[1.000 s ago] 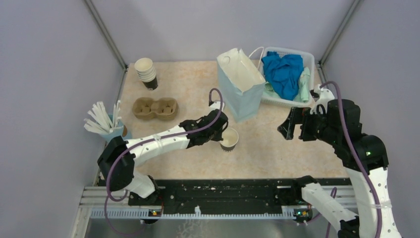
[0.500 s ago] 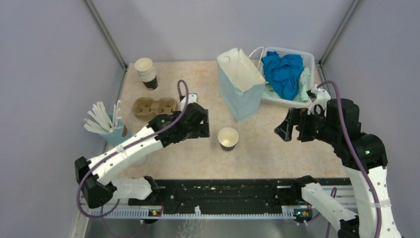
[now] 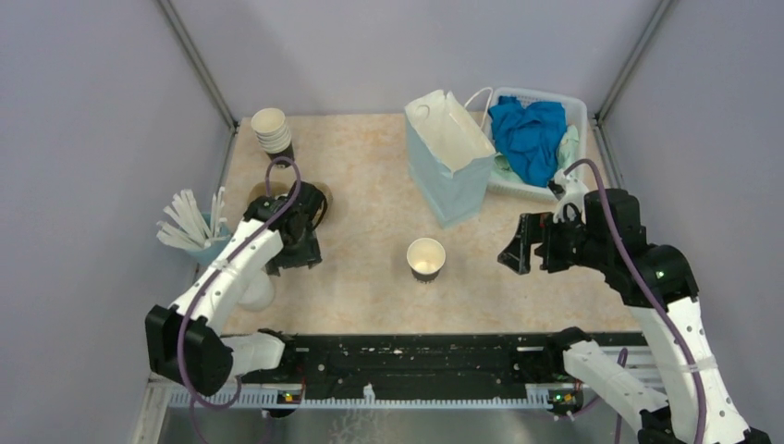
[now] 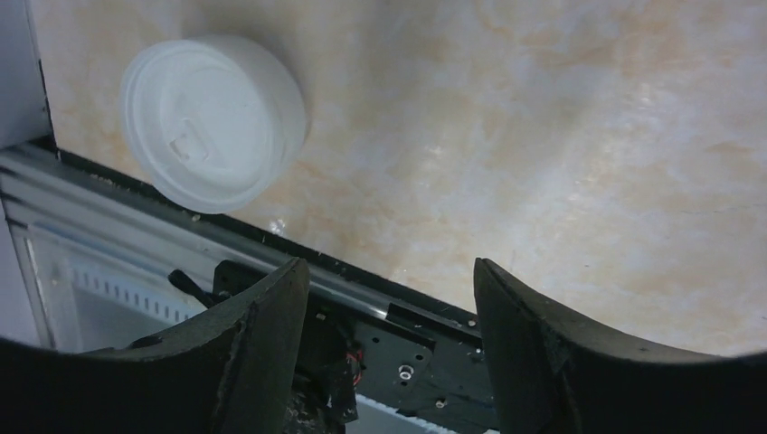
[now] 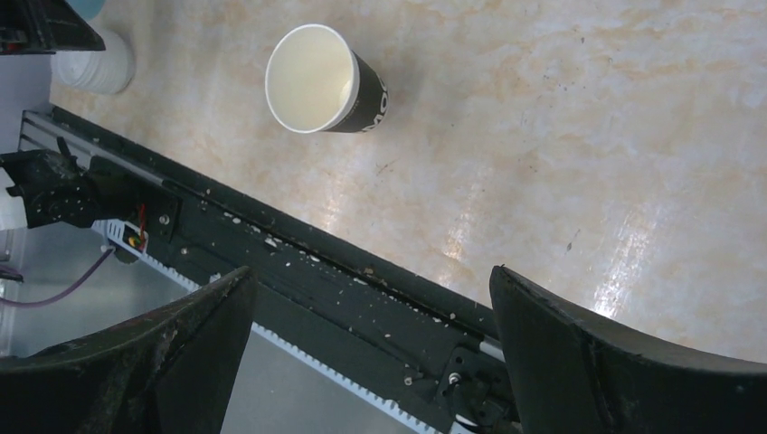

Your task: Pack the takeout coffee

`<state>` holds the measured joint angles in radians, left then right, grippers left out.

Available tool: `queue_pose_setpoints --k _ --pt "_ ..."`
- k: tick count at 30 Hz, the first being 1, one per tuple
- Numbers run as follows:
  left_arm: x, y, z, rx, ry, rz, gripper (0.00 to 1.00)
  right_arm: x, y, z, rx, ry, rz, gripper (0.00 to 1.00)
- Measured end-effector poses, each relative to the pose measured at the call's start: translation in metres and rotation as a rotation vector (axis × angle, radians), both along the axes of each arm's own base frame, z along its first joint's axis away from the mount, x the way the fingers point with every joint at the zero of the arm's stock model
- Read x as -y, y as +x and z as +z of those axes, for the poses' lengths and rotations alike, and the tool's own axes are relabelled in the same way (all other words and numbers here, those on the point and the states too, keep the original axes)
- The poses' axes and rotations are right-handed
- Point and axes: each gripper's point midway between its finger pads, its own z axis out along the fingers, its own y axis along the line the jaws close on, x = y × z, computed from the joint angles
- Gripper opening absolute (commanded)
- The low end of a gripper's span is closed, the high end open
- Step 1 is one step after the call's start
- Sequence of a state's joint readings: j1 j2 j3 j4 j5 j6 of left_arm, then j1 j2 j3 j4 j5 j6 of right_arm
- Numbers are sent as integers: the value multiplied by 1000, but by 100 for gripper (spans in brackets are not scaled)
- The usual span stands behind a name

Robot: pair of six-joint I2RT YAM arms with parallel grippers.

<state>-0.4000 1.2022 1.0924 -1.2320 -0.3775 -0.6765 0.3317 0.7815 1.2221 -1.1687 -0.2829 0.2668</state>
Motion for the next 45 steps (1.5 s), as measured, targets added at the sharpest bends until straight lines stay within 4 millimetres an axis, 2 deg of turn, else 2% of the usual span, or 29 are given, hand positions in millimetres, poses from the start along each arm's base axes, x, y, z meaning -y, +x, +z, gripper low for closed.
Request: queue_pose_setpoints --k 3,9,12,16,18,22,26,33,40,45 --pt "-17 -5 -17 -106 26 53 74 -4 1 -3 -6 4 13 99" --pt "-43 -1 -32 -187 14 170 73 -6 1 -15 -24 -1 23 99" --pt "-56 2 -47 -264 24 215 59 -7 2 -23 -43 -4 20 99" --pt "-64 6 -59 -324 35 231 53 -6 3 -27 -48 -8 13 99" --pt "-69 8 -60 -332 34 246 45 -6 6 -27 -44 -11 10 99" --pt "-80 12 -58 -331 30 262 42 -6 8 -28 -43 -17 4 99" --pt "-89 14 -58 -329 25 274 33 -7 11 -26 -32 -12 4 99" --pt "-101 15 -65 -347 10 299 24 -9 15 -24 -17 -6 5 99" --pt "-101 19 -66 -334 -8 284 19 -11 17 -25 -22 -9 13 99" --pt "-100 22 -67 -325 -13 282 21 -12 16 -25 -20 -15 18 99"
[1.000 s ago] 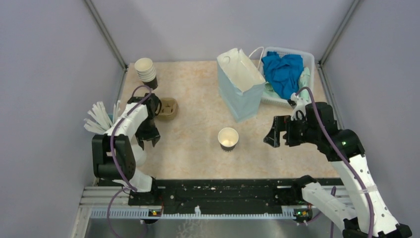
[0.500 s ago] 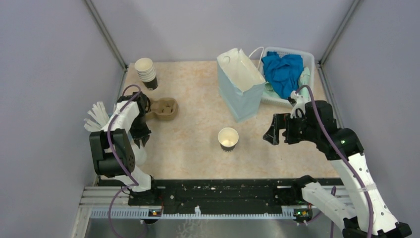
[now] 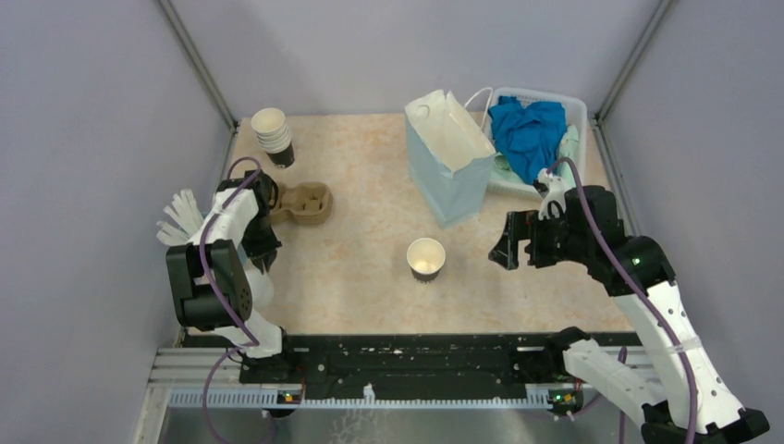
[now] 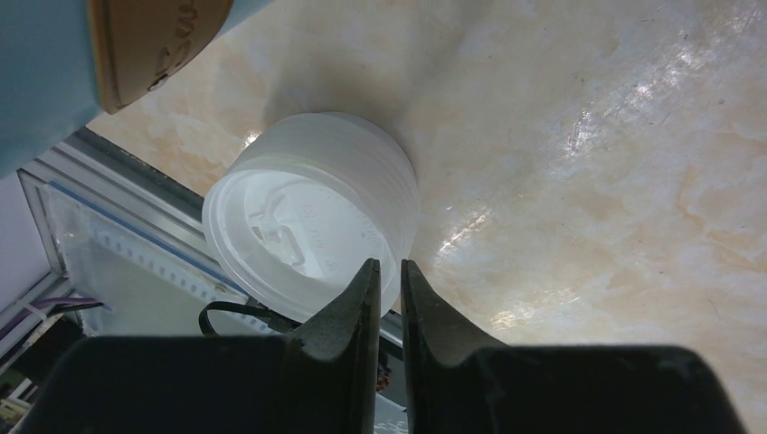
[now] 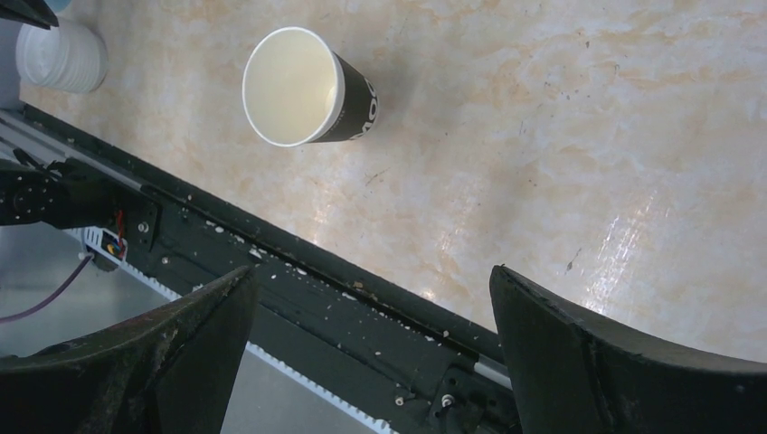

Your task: Pack the takeout coffee

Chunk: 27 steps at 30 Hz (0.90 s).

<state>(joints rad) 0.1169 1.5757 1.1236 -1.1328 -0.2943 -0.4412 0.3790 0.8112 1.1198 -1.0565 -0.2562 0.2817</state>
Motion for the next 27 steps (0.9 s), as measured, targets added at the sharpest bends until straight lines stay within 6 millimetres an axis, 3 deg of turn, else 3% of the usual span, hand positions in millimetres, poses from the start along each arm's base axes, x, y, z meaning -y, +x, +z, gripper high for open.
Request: queue_pose_setpoints --k 6,27 --pt "0 0 0 1 2 0 24 -2 -1 -1 2 -8 10 99" --pt "0 0 -7 -25 -4 0 20 -4 -3 -1 9 -23 29 99"
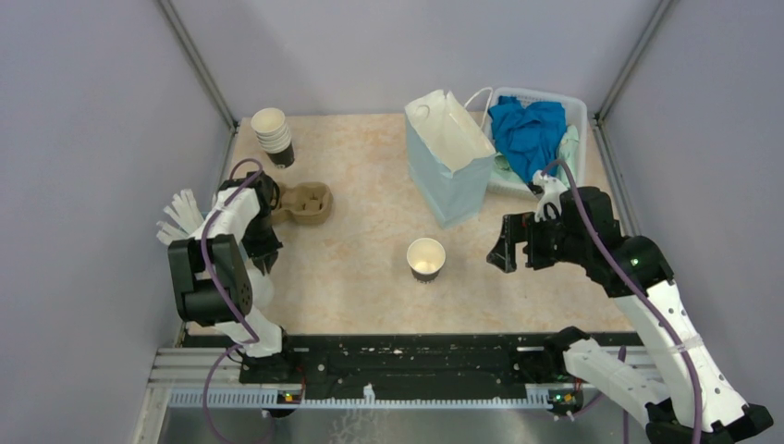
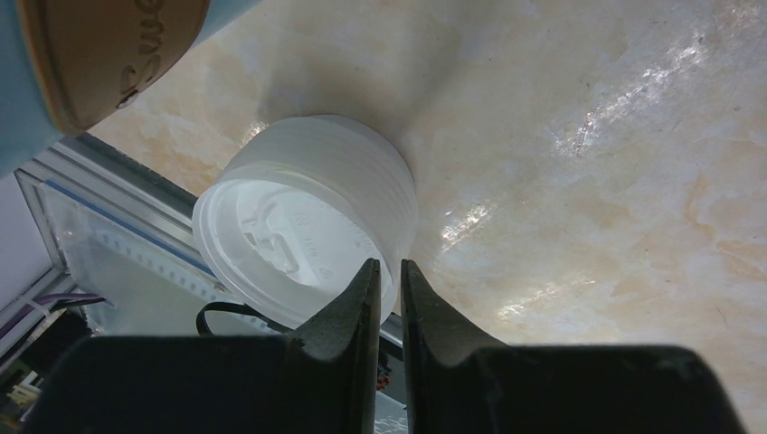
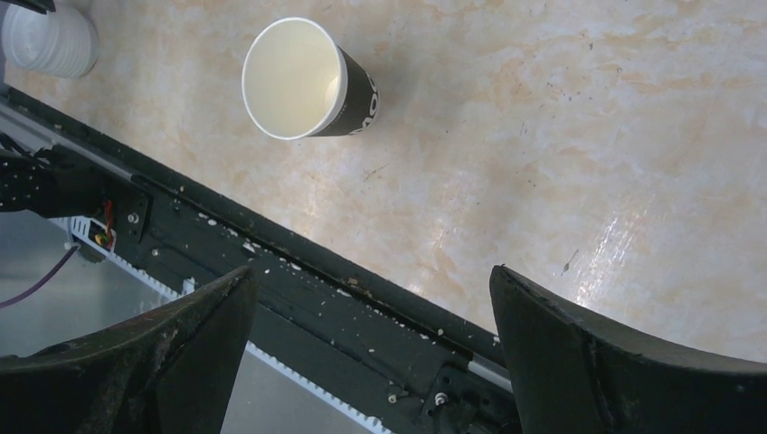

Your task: Pack the takeout coffee

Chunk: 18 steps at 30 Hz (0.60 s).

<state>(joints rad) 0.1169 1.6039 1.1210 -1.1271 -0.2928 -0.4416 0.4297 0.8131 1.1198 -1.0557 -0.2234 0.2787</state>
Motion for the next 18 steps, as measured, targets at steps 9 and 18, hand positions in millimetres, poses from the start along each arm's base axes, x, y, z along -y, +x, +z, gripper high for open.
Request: queue_pose_setpoints --k 9,18 --pt "0 -1 -5 -24 -3 0 14 1 0 0 6 -6 1 99" --pt "0 -2 -5 -28 -3 1 0 2 0 1 12 -7 -3 99"
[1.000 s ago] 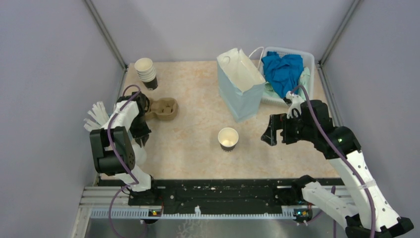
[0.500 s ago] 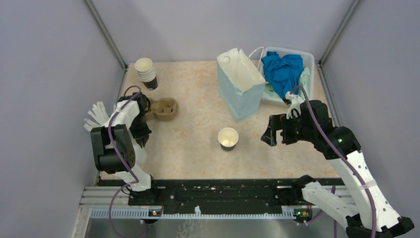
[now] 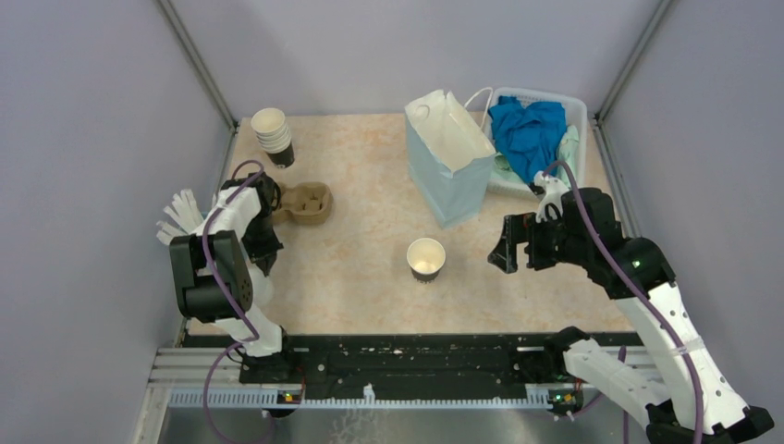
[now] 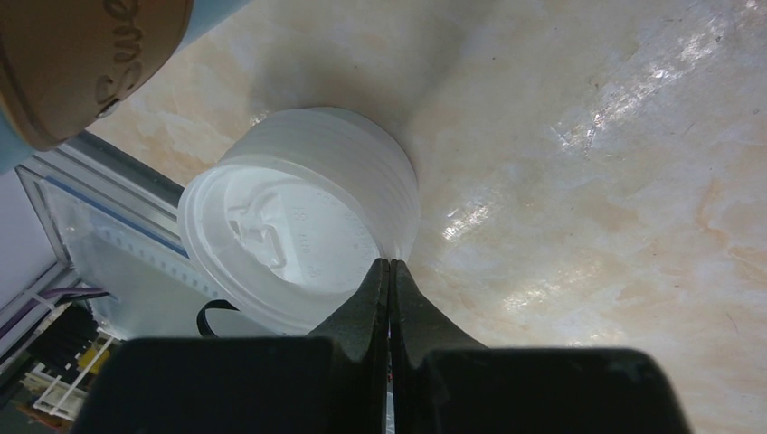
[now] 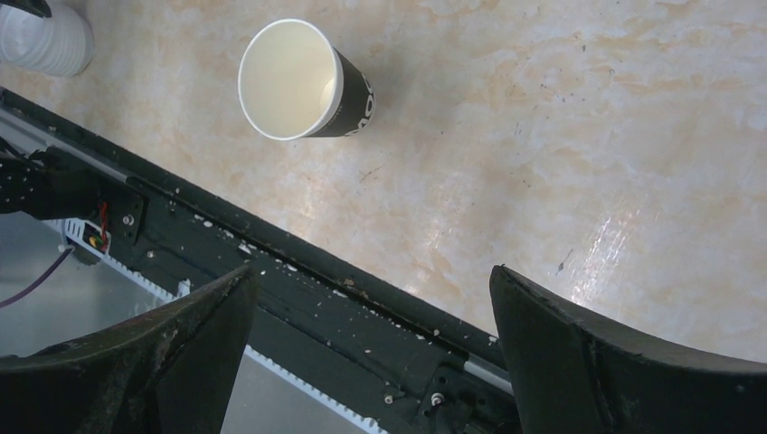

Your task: Pack the takeout coffee

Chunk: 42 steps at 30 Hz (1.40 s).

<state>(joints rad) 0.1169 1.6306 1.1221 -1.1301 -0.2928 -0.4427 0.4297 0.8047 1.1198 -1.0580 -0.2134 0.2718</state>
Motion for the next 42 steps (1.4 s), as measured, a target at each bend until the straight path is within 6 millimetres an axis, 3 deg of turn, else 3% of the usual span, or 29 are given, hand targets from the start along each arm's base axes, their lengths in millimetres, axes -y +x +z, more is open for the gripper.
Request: queue_pose_setpoints --k 14,29,42 --pt "0 3 15 3 9 28 0 1 -1 1 4 -1 -2 99" --pt "-1 -7 23 -76 60 97 0 -1 -2 0 5 -5 10 99" --pt "16 -7 24 -143 168 17 0 0 -2 0 15 -22 15 99"
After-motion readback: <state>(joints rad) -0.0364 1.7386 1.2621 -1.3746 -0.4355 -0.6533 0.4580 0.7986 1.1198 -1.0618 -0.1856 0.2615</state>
